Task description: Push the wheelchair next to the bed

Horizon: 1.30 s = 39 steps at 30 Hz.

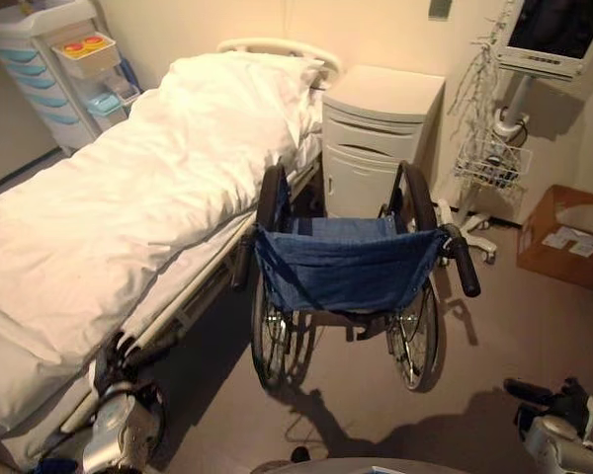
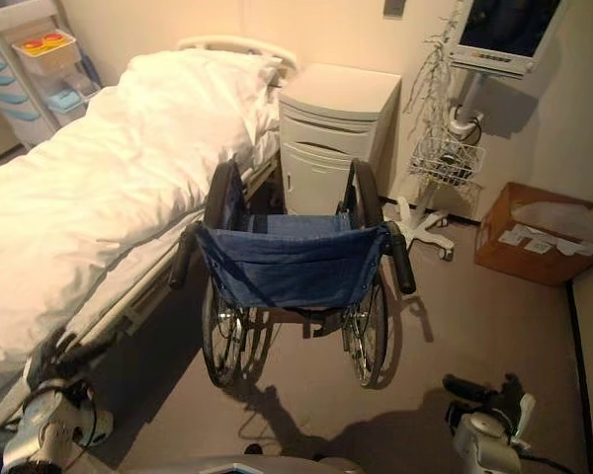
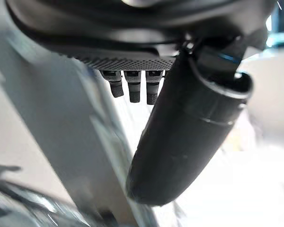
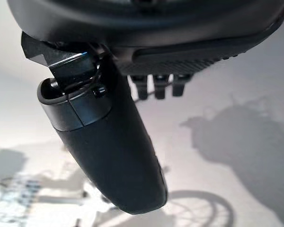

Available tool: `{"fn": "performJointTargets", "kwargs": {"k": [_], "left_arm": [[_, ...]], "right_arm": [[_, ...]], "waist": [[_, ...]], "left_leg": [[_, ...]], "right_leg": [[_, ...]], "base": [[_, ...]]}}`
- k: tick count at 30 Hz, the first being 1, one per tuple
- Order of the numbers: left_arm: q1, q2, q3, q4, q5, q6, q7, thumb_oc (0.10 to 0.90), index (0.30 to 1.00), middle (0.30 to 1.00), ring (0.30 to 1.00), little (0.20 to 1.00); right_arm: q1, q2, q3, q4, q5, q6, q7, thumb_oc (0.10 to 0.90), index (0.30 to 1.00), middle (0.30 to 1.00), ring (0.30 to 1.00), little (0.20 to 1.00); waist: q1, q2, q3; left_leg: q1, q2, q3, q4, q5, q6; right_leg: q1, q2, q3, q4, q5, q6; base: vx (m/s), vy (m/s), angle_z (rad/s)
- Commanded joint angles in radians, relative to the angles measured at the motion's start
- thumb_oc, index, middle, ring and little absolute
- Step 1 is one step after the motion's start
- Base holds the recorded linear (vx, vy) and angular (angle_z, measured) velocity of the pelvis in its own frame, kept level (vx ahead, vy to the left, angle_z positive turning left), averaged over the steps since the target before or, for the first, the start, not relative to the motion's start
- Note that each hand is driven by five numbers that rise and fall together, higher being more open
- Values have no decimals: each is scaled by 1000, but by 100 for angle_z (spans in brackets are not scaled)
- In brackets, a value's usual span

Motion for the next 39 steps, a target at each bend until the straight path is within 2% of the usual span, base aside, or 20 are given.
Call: {"fn": "performJointTargets", "kwargs": {"k": [1, 5, 8, 10, 11, 13, 15, 17, 18, 19, 20, 21, 22, 24, 25, 27, 29, 32, 39], "left_arm": [[-83, 19, -25, 23, 19, -149, 59, 800, 900, 900, 900, 900], [-87, -41, -97, 125, -64, -94, 30, 800, 900, 900, 900, 900], [-87, -85, -181, 283, -38, -115, -10, 800, 900, 900, 900, 900], [-96, -102, -205, 397, -54, -89, -54, 800, 900, 900, 900, 900], [-120, -116, -226, 546, -76, -56, -120, 800, 900, 900, 900, 900], [-146, -127, -254, 696, -43, -36, -195, 800, 900, 900, 900, 900], [-168, -135, -284, 803, -7, -66, -227, 800, 900, 900, 900, 900], [-182, -139, -298, 868, 12, -80, -219, 800, 900, 900, 900, 900], [-187, -145, -302, 895, 30, -56, -209, 800, 900, 900, 900, 900], [-188, -151, -305, 911, 60, -37, -211, 800, 900, 900, 900, 900], [-188, -152, -305, 912, 64, -38, -207, 800, 900, 900, 900, 900], [-187, -158, -321, 920, 100, -31, -199, 800, 900, 900, 900, 900], [-184, -165, -336, 918, 120, -32, -202, 800, 900, 900, 900, 900], [-182, -174, -349, 912, 115, -34, -218, 800, 900, 900, 900, 900], [-179, -179, -359, 908, 126, -33, -220, 800, 900, 900, 900, 900], [-179, -181, -368, 910, 142, -27, -235, 800, 900, 900, 900, 900], [-180, -181, -381, 913, 156, -23, -247, 800, 900, 900, 900, 900], [-188, -184, -397, 918, 123, 18, -296, 800, 900, 900, 900, 900], [-193, -193, -391, 931, 88, 50, -302, 800, 900, 900, 900, 900]], "right_arm": [[-57, -27, 28, 44, 43, -123, -82, 800, 900, 900, 900, 900], [-68, 11, 76, 161, 107, -124, -83, 800, 900, 900, 900, 900], [-85, 34, 96, 348, 147, -160, -7, 800, 900, 900, 900, 900], [-97, 42, 108, 461, 164, -164, 65, 800, 900, 900, 900, 900], [-119, 54, 131, 575, 170, -164, 136, 800, 900, 900, 900, 900], [-137, 68, 167, 699, 200, -155, 235, 800, 900, 900, 900, 900], [-148, 84, 184, 809, 252, -136, 345, 800, 900, 900, 900, 900], [-154, 94, 205, 874, 220, -92, 431, 800, 900, 900, 900, 900], [-155, 99, 233, 898, 143, -62, 488, 800, 900, 900, 900, 900], [-155, 107, 259, 909, 68, -40, 527, 800, 900, 900, 900, 900], [-155, 108, 262, 910, 57, -40, 528, 800, 900, 900, 900, 900], [-154, 115, 304, 915, -52, -29, 577, 800, 900, 900, 900, 900], [-153, 126, 357, 910, -87, -25, 603, 800, 900, 900, 900, 900], [-156, 135, 384, 907, -62, -27, 616, 800, 900, 900, 900, 900], [-159, 139, 381, 911, -12, -29, 614, 800, 900, 900, 900, 900], [-162, 138, 368, 918, 8, -26, 624, 800, 900, 900, 900, 900], [-167, 136, 360, 928, -17, -34, 645, 800, 900, 900, 900, 900], [-173, 136, 368, 944, -27, -64, 640, 800, 900, 900, 900, 900], [-165, 156, 372, 933, -44, -72, 623, 800, 900, 900, 900, 900]], "waist": [[16, -3, -14], [22, -9, -10], [31, -8, -9], [35, -8, -10], [33, -8, -14], [27, -9, -18], [21, -9, -25], [15, -8, -31], [14, -6, -34], [12, -7, -34], [12, -7, -34], [13, -7, -34], [15, -9, -35], [18, -9, -35], [18, -9, -37], [17, -7, -40], [14, -6, -44], [7, 0, -50], [-10, 5, -55]], "left_leg": [[27, 41, 18, 11, -45, -74], [24, 39, 15, 11, -47, -74], [20, 34, 10, 11, -48, -69], [19, 33, 9, 11, -50, -66], [19, 33, 12, 11, -52, -65], [19, 33, 19, 11, -55, -62], [20, 34, 25, 11, -58, -61], [21, 35, 32, 11, -62, -61], [21, 35, 34, 11, -63, -61], [21, 35, 35, 11, -64, -61], [21, 35, 35, 11, -64, -61], [20, 36, 36, 11, -63, -61], [18, 34, 34, 11, -64, -62], [18, 34, 33, 11, -65, -61], [15, 34, 36, 11, -62, -61], [11, 34, 39, 11, -59, -60], [5, 34, 42, 11, -54, -60], [-5, 30, 47, 11, -47, -57], [-7, 24, 48, 11, -50, -49]], "right_leg": [[-23, -59, -4, 2, 41, 67], [-25, -63, -14, 2, 45, 68], [-27, -66, -21, 2, 48, 68], [-27, -66, -23, 2, 47, 70], [-28, -67, -23, 2, 46, 71], [-29, -67, -20, 2, 44, 72], [-30, -67, -17, 2, 42, 72], [-31, -66, -11, 2, 40, 72], [-33, -66, -8, 2, 40, 72], [-33, -66, -6, 2, 41, 72], [-33, -66, -6, 2, 41, 72], [-34, -67, -4, 2, 42, 71], [-34, -67, -4, 2, 42, 70], [-35, -67, -4, 2, 44, 69], [-39, -68, -3, 2, 49, 69], [-44, -67, -1, 2, 54, 69], [-50, -66, 5, 2, 59, 70], [-64, -64, 16, 4, 67, 72], [-71, -60, 39, 6, 69, 68]], "base": [[-12, 6, 24], [-30, 2, 10], [-24, 8, 1], [0, 0, 0], [0, 0, 0], [0, 0, 0], [0, 11, -2], [1, 12, -2], [0, 0, 0], [0, 0, 0], [-15, 9, -3], [-22, 8, -4], [-27, 9, -4], [0, 0, 0], [-25, 3, 3], [0, 0, 0], [-33, 10, 2], [-29, 13, -3], [-5, 4, -2]]}}
